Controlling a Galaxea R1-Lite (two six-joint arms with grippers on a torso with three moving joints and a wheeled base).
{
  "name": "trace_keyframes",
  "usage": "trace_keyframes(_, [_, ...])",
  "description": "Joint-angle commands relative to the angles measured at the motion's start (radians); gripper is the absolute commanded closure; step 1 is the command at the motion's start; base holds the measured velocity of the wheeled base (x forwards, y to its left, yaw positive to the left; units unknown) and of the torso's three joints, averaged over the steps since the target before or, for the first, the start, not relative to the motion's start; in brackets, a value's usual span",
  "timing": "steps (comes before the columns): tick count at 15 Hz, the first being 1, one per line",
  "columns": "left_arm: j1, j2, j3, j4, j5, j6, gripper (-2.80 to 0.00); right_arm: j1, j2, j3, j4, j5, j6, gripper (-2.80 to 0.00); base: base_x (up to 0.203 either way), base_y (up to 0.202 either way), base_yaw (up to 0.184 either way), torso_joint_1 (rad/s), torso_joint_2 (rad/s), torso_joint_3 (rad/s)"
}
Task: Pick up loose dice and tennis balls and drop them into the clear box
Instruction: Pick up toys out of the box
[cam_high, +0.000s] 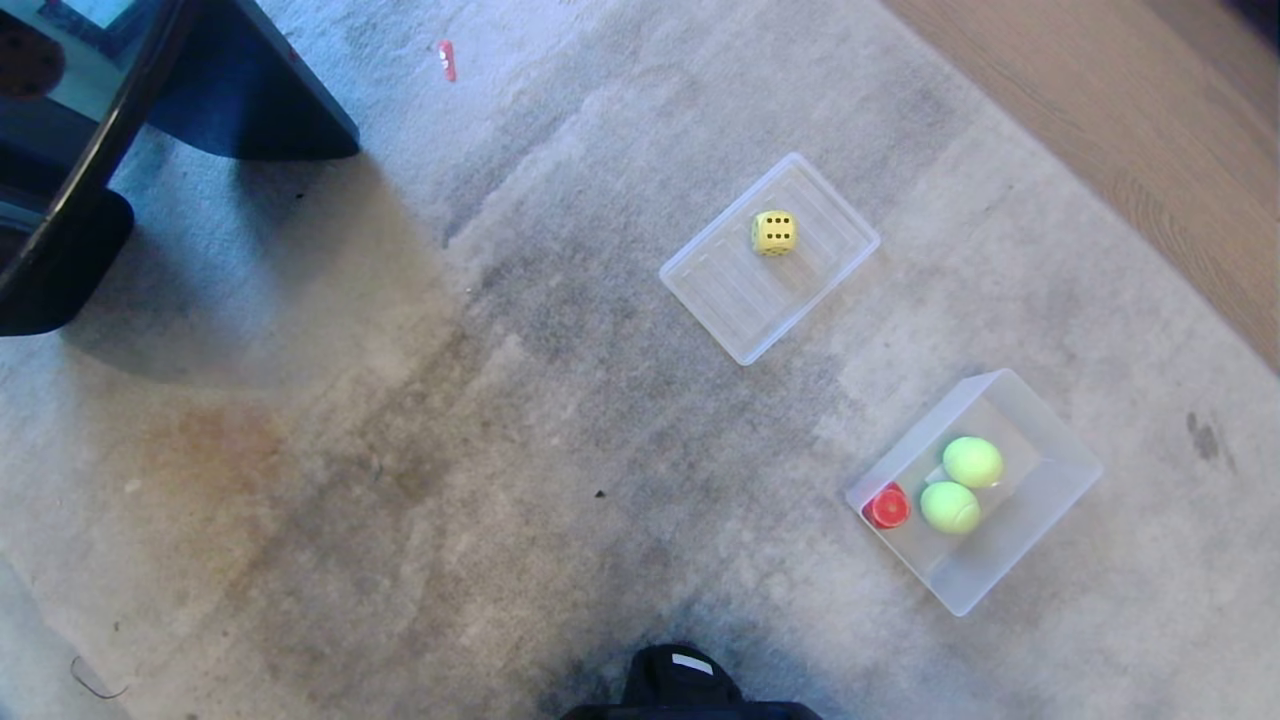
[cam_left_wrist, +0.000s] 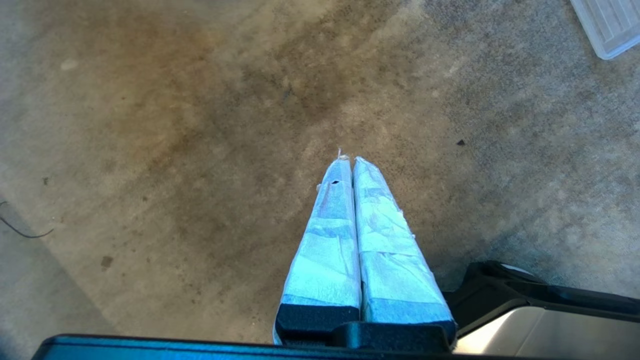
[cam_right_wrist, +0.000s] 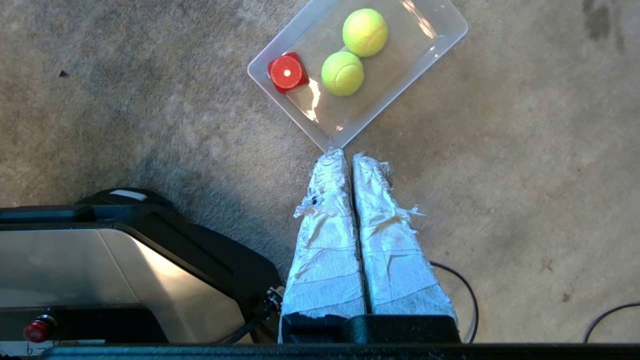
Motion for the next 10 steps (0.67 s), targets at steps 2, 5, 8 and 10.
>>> trace_keyframes(2, [0.000, 0.000, 0.000, 0.000, 0.001, -0.002, 0.00, 0.000, 0.002, 0.000, 0.002, 0.002, -0.002, 0.00, 0.001, 0.000, 0.037, 0.004, 0.00, 0.001])
trace_keyframes(5, [0.000, 0.000, 0.000, 0.000, 0.001, -0.002, 0.00, 0.000, 0.002, 0.000, 0.002, 0.002, -0.002, 0.00, 0.003, -0.004, 0.146, 0.002, 0.00, 0.002])
trace_keyframes(8, [0.000, 0.000, 0.000, 0.000, -0.001, -0.003, 0.00, 0.000, 0.002, 0.000, 0.002, 0.001, -0.001, 0.00, 0.000, -0.011, 0.162, 0.001, 0.00, 0.004])
trace_keyframes(10, [0.000, 0.000, 0.000, 0.000, 0.001, -0.008, 0.00, 0.000, 0.002, 0.000, 0.002, -0.001, 0.001, 0.00, -0.003, -0.007, 0.136, 0.002, 0.00, 0.005])
